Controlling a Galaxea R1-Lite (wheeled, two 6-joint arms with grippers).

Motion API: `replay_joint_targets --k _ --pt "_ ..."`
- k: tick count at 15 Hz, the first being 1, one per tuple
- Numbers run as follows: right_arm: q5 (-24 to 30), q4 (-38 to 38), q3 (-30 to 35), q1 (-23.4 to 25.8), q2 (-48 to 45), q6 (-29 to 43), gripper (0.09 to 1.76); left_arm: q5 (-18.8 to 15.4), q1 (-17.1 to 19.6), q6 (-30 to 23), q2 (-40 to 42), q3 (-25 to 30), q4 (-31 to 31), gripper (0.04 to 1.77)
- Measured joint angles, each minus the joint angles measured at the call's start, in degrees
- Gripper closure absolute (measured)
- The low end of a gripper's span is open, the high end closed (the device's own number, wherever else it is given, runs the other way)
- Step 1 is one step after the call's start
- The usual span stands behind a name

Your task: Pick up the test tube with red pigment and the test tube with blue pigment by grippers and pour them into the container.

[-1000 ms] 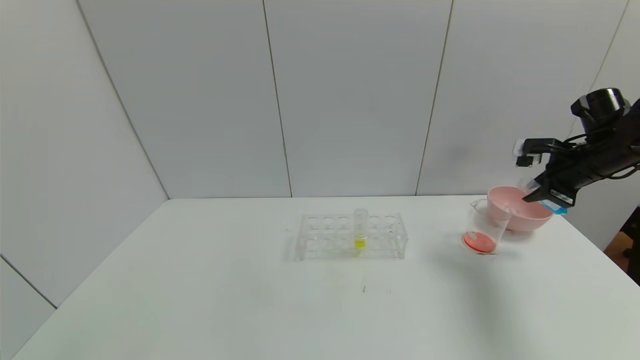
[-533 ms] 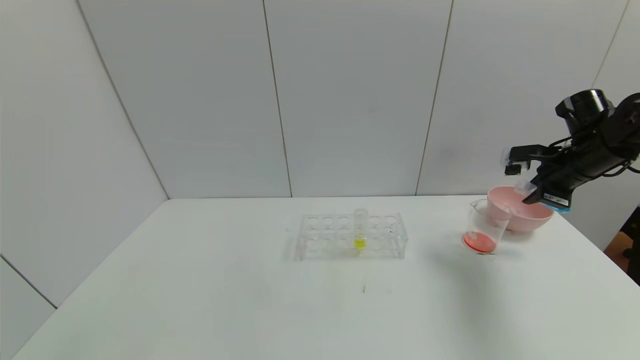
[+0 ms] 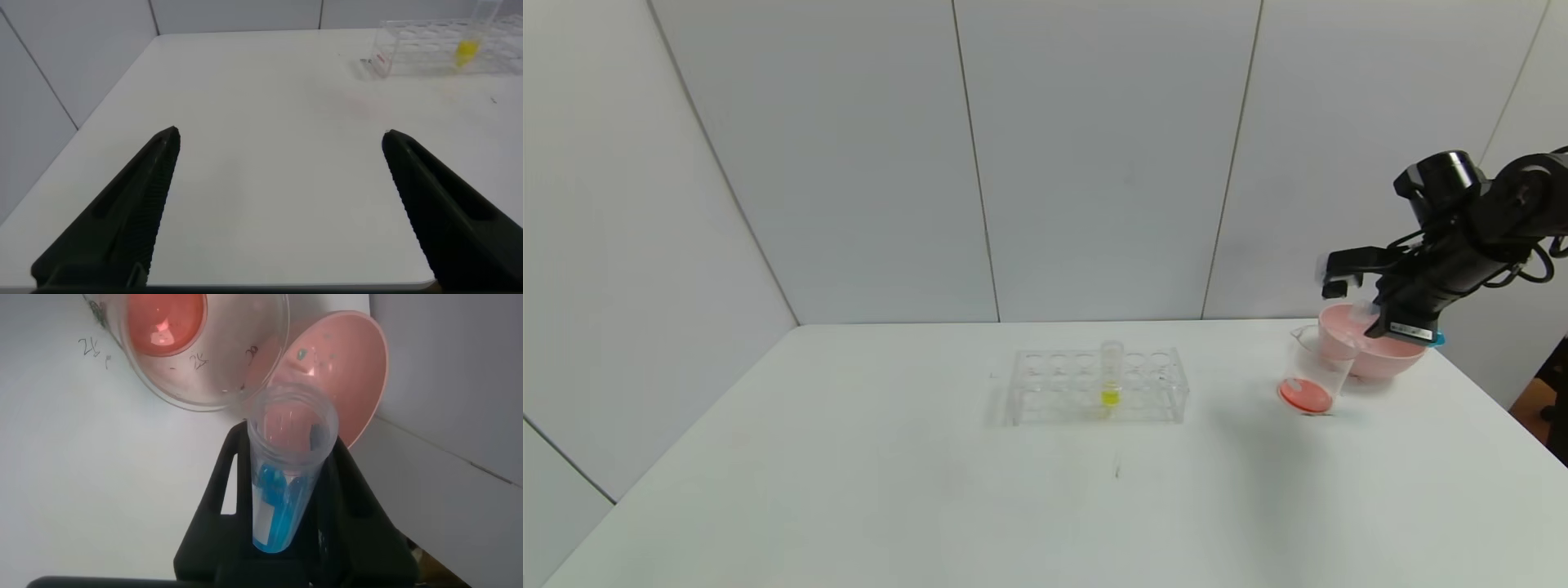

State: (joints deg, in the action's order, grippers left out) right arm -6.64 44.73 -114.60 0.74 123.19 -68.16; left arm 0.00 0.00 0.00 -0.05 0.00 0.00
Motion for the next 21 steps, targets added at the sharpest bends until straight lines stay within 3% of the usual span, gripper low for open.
replay_joint_targets --k 8,21 --pt "-10.5 0.2 0.0 -3.3 1.4 -0.9 1.34 0.0 0.0 0.0 0.0 0.0 0.0 0.05" --pt "-23.0 0.0 0.0 -6.2 2.5 -6.3 1.34 0.0 0.0 0.0 0.0 0.0 0.0 0.05"
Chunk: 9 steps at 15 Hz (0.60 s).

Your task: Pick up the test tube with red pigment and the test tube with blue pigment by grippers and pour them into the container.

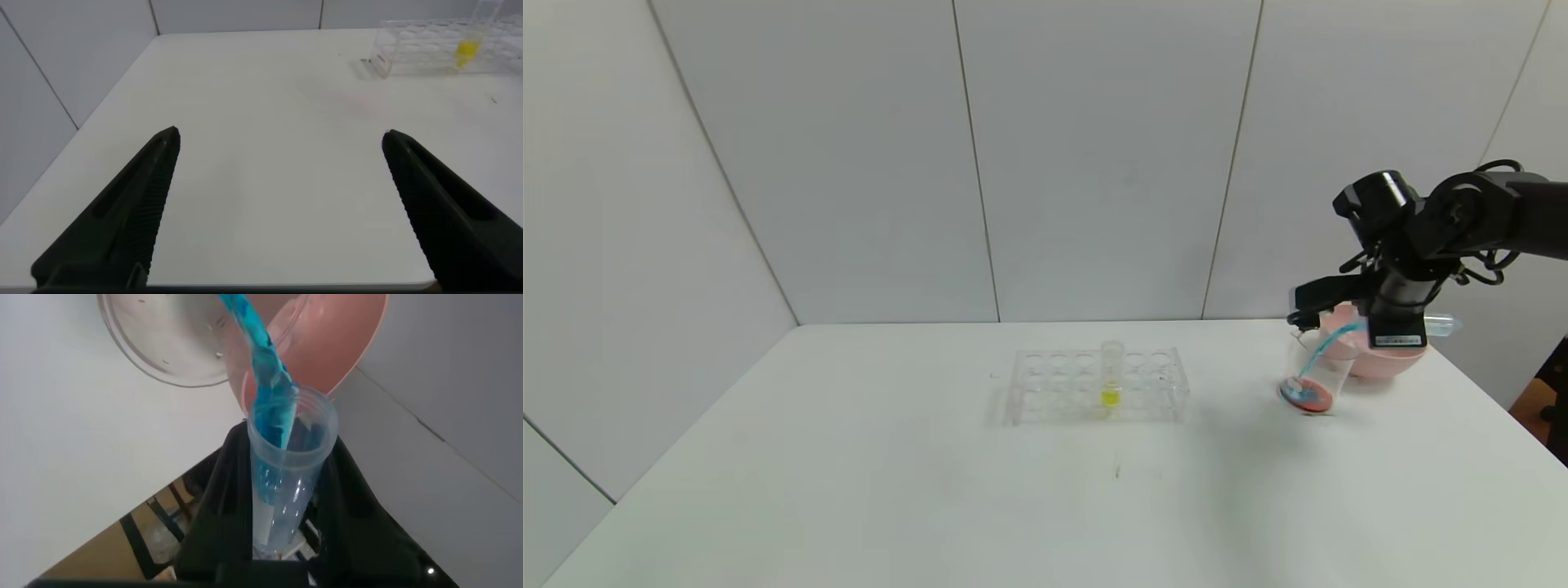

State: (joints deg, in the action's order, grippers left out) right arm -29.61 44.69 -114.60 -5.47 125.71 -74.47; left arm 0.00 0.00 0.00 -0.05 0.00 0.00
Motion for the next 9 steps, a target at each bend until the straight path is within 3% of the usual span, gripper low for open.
replay_joint_targets --k 5,9 --pt "-3.1 -1.2 0.0 -0.7 -0.4 -2.9 1.34 0.0 0.0 0.0 0.0 0.0 0.0 0.05" --pt "-10.4 -1.1 0.0 -2.3 -1.5 -7.9 1.34 0.0 0.0 0.0 0.0 0.0 0.0 0.05"
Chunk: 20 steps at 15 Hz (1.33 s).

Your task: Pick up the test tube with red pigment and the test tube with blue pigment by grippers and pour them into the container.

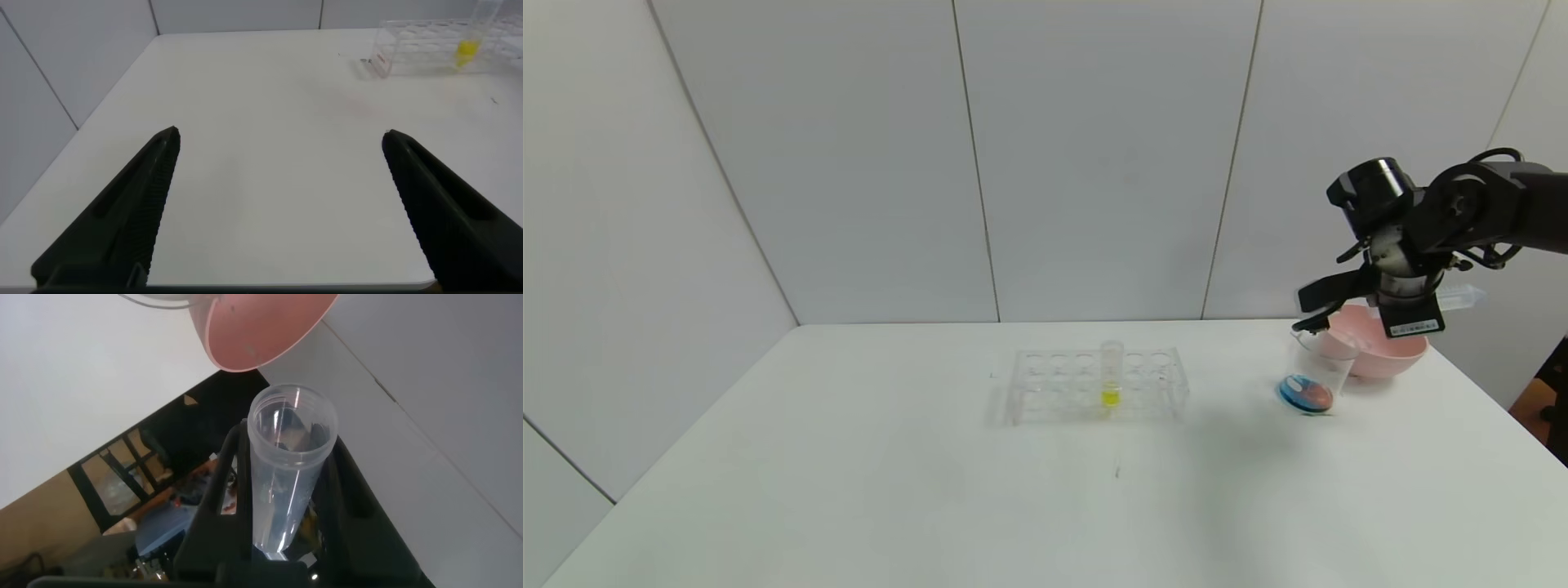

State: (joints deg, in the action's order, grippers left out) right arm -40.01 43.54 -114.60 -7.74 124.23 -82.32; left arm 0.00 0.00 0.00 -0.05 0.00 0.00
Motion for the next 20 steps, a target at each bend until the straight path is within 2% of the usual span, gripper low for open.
replay_joint_targets --k 3,6,15,18,20 --pt "-1.3 0.6 0.0 -1.6 -0.8 -1.5 1.34 0.0 0.0 0.0 0.0 0.0 0.0 0.05" --pt "-5.8 2.0 0.0 -2.7 -1.2 -2.5 1.34 0.0 0.0 0.0 0.0 0.0 0.0 0.05" --pt "-6.0 2.2 0.0 -3.9 -1.0 -2.3 1.34 0.0 0.0 0.0 0.0 0.0 0.0 0.05" --pt "-5.1 1.9 0.0 -3.5 -1.4 -2.1 1.34 0.0 0.0 0.0 0.0 0.0 0.0 0.05" --pt "0.9 1.2 0.0 -2.7 -2.2 -1.2 1.34 0.0 0.0 0.0 0.0 0.0 0.0 0.05"
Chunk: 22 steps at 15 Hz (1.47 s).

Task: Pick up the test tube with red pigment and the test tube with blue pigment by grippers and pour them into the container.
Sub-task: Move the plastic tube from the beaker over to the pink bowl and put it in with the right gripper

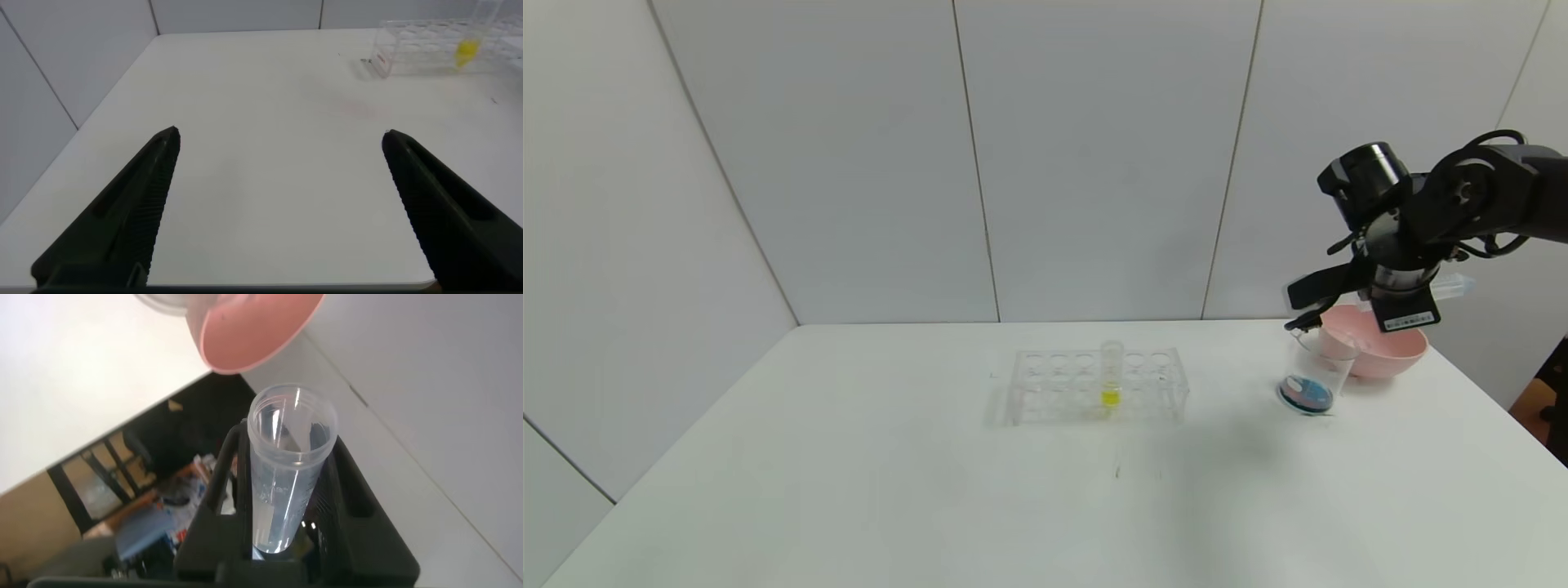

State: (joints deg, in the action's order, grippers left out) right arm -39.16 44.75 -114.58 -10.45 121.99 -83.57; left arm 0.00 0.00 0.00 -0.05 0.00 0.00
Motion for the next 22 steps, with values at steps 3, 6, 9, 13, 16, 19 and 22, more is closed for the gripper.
replay_joint_targets --k 3,6,9,13,16,19,22 --pt "16.9 -0.7 0.1 2.9 -1.4 5.9 1.34 0.0 0.0 0.0 0.0 0.0 0.0 0.05" --pt "34.9 -0.7 0.9 7.1 -2.8 14.0 1.34 0.0 0.0 0.0 0.0 0.0 0.0 0.05" --pt "52.6 -0.7 3.0 9.4 -4.5 31.3 1.34 0.0 0.0 0.0 0.0 0.0 0.0 0.05" --pt "62.4 -1.9 8.5 10.2 -9.6 48.0 1.34 0.0 0.0 0.0 0.0 0.0 0.0 0.05" --pt "70.3 -10.9 19.8 11.4 -14.9 53.1 1.34 0.0 0.0 0.0 0.0 0.0 0.0 0.05" --pt "73.6 -33.2 37.0 12.0 -20.8 60.4 1.34 0.0 0.0 0.0 0.0 0.0 0.0 0.05" --pt "74.5 -57.9 53.4 12.8 -26.8 71.6 1.34 0.0 0.0 0.0 0.0 0.0 0.0 0.05"
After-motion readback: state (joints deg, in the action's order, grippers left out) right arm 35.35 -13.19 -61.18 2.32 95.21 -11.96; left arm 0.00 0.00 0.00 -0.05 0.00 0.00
